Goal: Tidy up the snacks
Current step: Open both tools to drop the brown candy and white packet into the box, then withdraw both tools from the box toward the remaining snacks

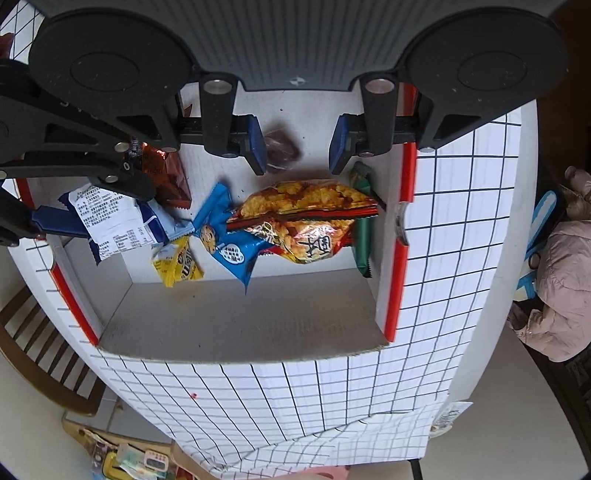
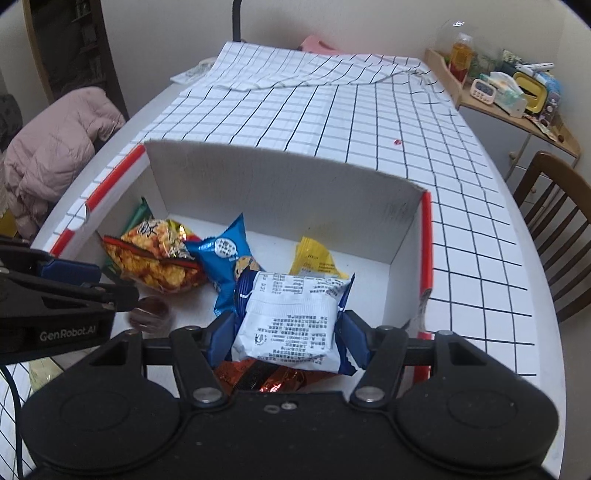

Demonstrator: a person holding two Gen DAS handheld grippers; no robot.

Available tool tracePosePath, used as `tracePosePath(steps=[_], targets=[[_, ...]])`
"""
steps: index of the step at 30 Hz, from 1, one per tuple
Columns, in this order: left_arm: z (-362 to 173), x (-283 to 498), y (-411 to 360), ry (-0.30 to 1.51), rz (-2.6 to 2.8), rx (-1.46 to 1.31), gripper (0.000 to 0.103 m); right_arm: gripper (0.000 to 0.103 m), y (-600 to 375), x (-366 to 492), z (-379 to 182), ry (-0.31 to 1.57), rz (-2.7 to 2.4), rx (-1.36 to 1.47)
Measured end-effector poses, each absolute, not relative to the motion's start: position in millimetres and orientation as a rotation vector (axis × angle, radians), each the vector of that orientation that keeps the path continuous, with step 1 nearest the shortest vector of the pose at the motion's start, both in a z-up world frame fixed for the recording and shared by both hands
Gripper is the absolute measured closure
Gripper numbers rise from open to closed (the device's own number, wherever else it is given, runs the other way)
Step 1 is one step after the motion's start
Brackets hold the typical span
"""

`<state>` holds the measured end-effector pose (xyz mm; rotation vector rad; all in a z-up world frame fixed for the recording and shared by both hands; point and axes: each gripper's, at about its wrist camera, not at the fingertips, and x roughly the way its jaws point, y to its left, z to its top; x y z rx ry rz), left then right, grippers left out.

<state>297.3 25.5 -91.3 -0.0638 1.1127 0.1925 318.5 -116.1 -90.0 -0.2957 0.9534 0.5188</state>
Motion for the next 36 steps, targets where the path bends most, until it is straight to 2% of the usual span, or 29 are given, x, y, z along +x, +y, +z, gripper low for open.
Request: tracePosePath(steps=[16, 21, 36], targets=[[-103.8, 294.6, 23.7, 1.116, 0.19, -0.061, 0.067, 0.037, -110.6, 316.8, -101.7, 0.975, 0.543, -0.341], [-95.5, 285.9, 24.1, 1.091, 0.183, -0.069, 0.067, 0.033, -116.1, 311.4, -94.5, 0.959, 0.543, -0.316], [-62.9, 246.9, 16.5, 1.003, 0.147, -0.054, 0.067, 0.03, -139.1, 270.8, -55.5, 0.885, 0.56, -0.229]])
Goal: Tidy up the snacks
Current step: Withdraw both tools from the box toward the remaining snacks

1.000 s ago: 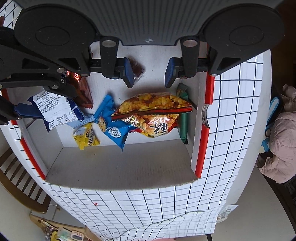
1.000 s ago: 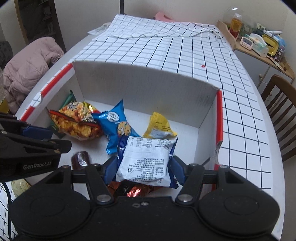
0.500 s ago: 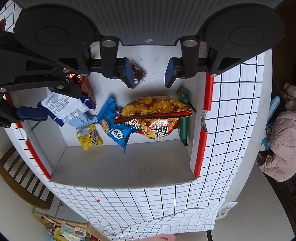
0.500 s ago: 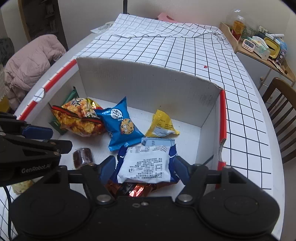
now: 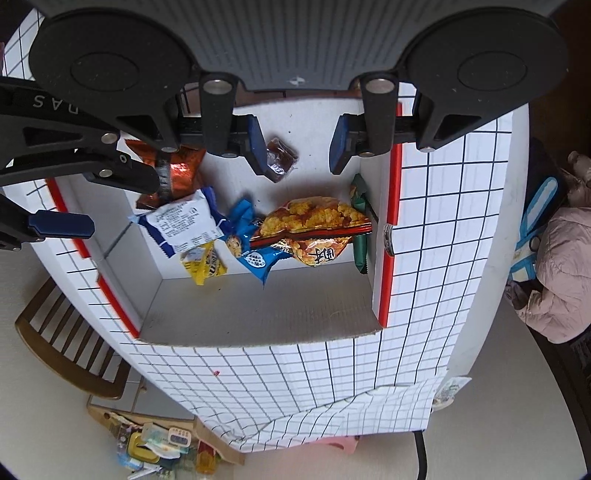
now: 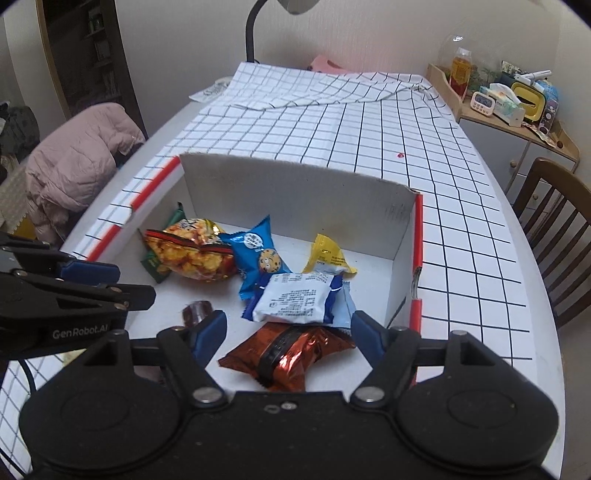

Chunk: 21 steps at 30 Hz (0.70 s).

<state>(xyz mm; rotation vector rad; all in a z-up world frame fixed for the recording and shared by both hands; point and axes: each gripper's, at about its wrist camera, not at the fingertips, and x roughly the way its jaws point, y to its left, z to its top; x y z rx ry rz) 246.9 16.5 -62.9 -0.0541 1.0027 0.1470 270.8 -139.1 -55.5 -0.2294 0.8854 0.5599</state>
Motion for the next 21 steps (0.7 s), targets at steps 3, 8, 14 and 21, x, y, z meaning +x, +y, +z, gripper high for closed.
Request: tracePosePath(steps=[3, 8, 14, 21], targets=[[-55.2, 236.2, 15.4, 0.983, 0.137, -0.051, 0.067, 0.029, -143.0, 261.1, -47.7, 0.871, 0.563, -0.211], [-42.7, 216.4, 15.4, 0.948, 0.119, -0.051, 0.067, 0.028, -148.2, 242.3, -34.8, 0.844, 0.572, -0.184], [-28.9, 191.4, 14.2, 0.908, 0.096, -0.052, 0.067, 0.024, -150.9, 218.9, -20.7, 0.805, 0.592, -0.163], [-15.5, 163.1, 15.5, 0.866, 0.073, -0.056, 0.06, 0.02, -150.9, 190.5, -7.7, 0.763, 0.618, -0.145]])
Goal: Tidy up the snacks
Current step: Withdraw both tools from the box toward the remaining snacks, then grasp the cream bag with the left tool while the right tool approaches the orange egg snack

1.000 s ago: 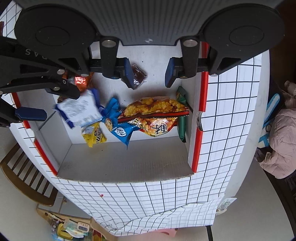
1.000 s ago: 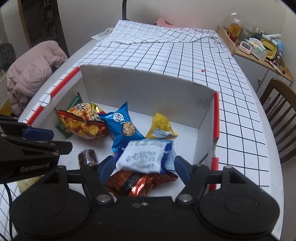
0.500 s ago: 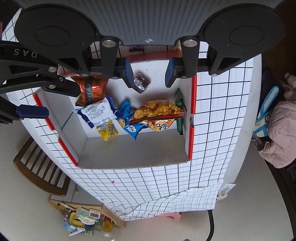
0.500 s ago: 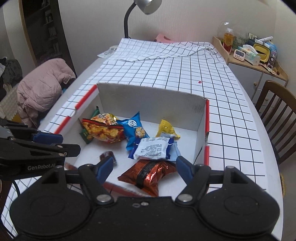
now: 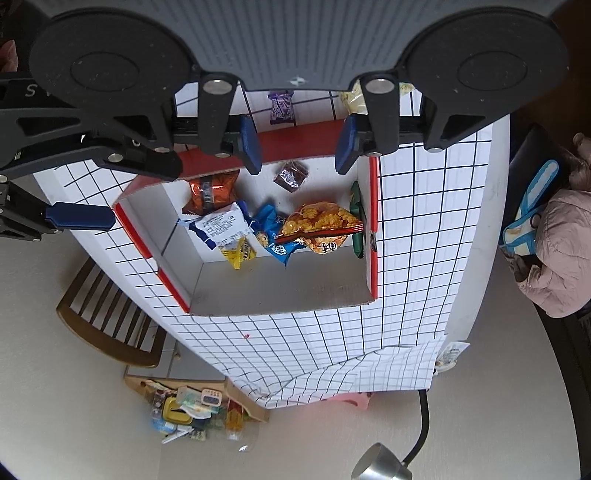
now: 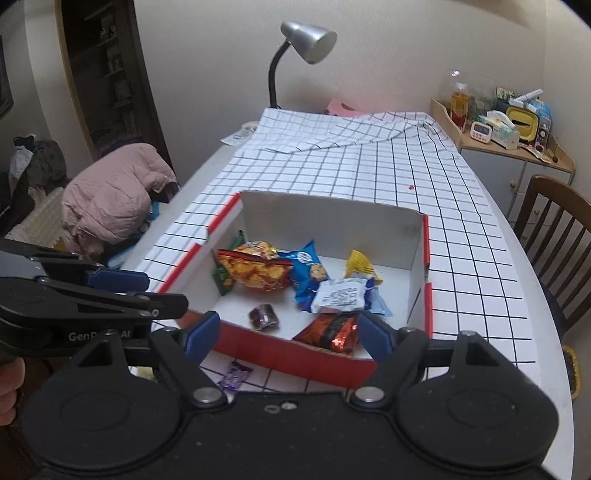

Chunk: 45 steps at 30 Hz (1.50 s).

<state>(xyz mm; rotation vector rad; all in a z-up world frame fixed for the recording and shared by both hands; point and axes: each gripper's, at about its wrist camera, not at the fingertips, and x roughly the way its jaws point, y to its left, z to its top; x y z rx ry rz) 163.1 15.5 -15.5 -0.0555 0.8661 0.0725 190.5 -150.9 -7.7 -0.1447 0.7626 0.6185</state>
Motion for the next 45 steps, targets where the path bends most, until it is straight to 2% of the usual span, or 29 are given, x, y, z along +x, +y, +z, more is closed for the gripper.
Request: tracePosePath(steps=[8, 9, 10, 12, 14, 19, 22, 27, 45], targets=[[-12.4, 133.8, 27.4, 0.848, 0.064, -0.085, 0.058, 0.017, -150.8, 160.7, -2.4, 0.735, 0.66, -0.133], [-12.8, 129.8, 29.2, 0.847, 0.066, -0.089, 0.053, 0.016, -150.6, 156.8, -2.6, 0.733, 0.664, -0.131], [-13.2, 126.2, 31.7, 0.843, 0.073, -0.096, 0.043, 0.016, -150.0, 153.3, -2.9, 0.73, 0.669, -0.128], [-13.2, 118.4, 36.8, 0.825, 0.084, -0.114, 0.036, 0.013, -149.5, 148.3, -3.3, 0.725, 0.678, -0.122], [-14.6, 112.7, 41.2, 0.823, 0.088, -0.126, 0.036, 0.007, -149.6, 143.1, -4.2, 0.714, 0.682, -0.114], [-22.8, 103.7, 54.5, 0.825, 0.109, -0.164, 0.031, 0.006, -147.8, 135.1, -9.3, 0.705, 0.698, -0.104], [-29.8, 99.6, 63.0, 0.833, 0.121, -0.196, 0.031, 0.0, -146.0, 129.7, -13.9, 0.696, 0.705, -0.099], [-48.1, 97.4, 75.9, 0.865, 0.145, -0.251, 0.031, 0.0, -142.2, 121.5, -27.6, 0.68, 0.729, -0.119], [-123.0, 127.2, 92.0, 1.028, 0.237, -0.288, 0.031, 0.003, -117.0, 134.4, -107.2, 0.85, 0.791, -0.22]])
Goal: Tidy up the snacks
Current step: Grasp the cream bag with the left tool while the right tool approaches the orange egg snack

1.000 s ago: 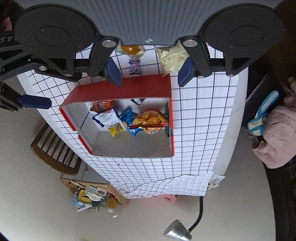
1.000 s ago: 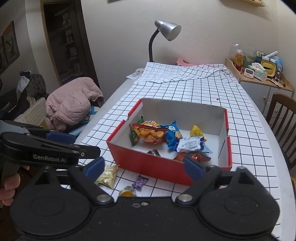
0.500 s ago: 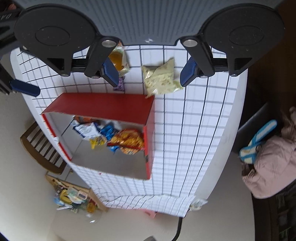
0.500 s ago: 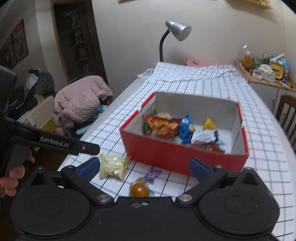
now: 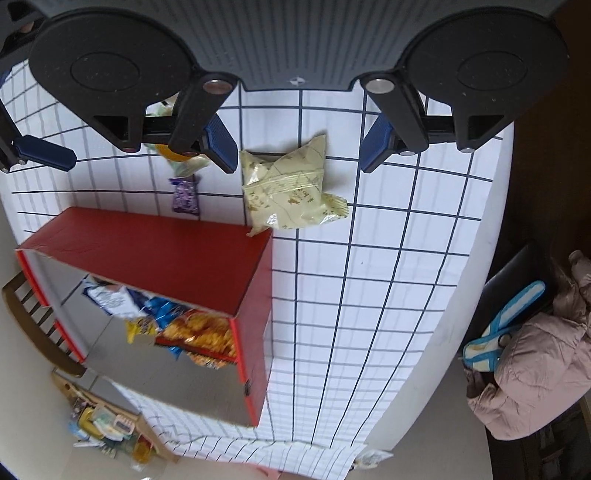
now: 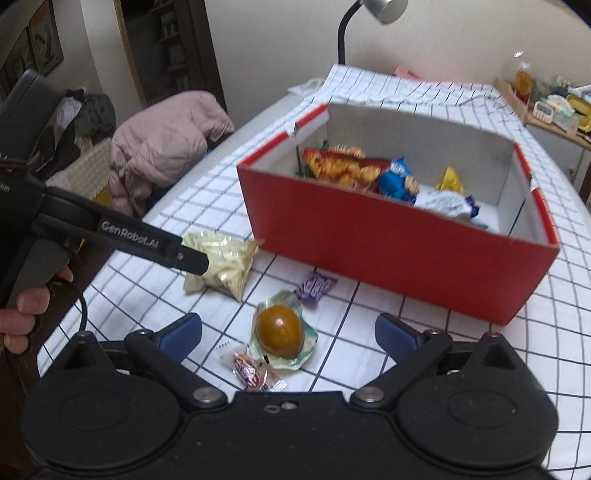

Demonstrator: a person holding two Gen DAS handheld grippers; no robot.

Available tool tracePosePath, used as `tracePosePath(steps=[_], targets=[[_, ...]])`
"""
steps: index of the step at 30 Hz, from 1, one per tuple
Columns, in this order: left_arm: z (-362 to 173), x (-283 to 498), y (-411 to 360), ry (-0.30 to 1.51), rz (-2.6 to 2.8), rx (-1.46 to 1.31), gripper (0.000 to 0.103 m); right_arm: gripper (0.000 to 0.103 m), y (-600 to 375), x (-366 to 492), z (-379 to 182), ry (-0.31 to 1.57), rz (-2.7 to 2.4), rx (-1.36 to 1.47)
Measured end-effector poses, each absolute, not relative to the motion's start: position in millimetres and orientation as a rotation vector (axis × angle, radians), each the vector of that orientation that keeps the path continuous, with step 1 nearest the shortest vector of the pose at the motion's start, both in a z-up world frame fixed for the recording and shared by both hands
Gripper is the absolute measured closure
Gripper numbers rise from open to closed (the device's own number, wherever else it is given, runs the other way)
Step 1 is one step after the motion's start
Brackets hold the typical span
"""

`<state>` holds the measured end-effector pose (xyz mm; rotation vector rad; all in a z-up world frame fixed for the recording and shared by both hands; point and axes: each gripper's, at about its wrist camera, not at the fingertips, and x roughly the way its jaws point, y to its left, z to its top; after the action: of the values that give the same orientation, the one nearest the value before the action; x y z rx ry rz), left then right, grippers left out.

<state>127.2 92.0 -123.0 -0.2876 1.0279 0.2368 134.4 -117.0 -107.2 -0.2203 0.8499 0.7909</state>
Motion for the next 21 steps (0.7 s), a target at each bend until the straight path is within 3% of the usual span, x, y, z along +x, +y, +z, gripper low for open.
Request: tracePosePath(steps=[21], targets=[[-159.2, 176.6, 92.4, 1.109, 0.235, -0.343, 0.031, 0.035, -88.7, 171.2, -144.3, 0.977, 0.896, -0.266]])
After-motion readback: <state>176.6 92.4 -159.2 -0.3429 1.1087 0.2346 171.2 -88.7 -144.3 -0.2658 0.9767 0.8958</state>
